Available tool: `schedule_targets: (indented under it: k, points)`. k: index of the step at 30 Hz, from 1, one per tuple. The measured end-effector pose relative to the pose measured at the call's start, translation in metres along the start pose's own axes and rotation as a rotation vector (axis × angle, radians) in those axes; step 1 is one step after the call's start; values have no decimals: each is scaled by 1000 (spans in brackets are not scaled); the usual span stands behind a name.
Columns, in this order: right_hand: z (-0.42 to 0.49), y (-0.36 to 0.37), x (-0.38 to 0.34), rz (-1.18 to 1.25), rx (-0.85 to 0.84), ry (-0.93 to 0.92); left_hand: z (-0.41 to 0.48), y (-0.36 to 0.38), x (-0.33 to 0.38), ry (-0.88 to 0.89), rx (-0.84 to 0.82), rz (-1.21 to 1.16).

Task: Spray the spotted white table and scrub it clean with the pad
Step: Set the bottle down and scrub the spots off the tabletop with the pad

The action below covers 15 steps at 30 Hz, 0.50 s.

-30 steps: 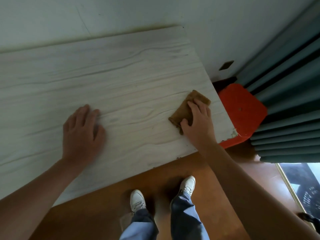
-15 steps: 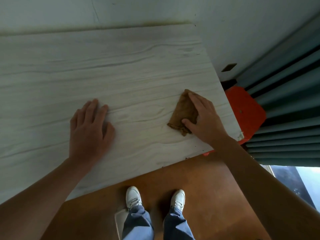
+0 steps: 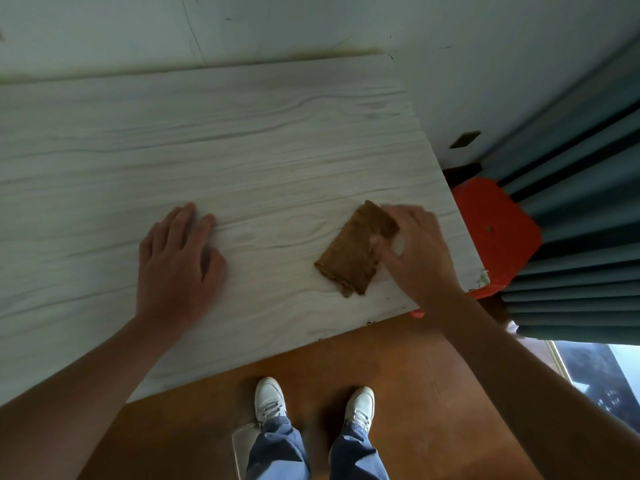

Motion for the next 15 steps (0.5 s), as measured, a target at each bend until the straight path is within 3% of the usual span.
schedule_targets:
  k: [5,12,15]
  points:
    - [45,3,6,34,-81,111,0,0,0,-3,-7,16]
    - [49,-3,2,160,-126,45,0,0,0,-7,-13,12]
    - [51,-24,-3,207,-65,16,0,0,0,-9,-10,14]
Point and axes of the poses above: each hand's wrist, its own z-axis towards the middle knuckle, its own y-axis out of the palm, x = y × z, the point moved 1 cm from there along z, towards the middle knuckle, and after that the axes turned 8 degrees about y, right-handed, at the moved point
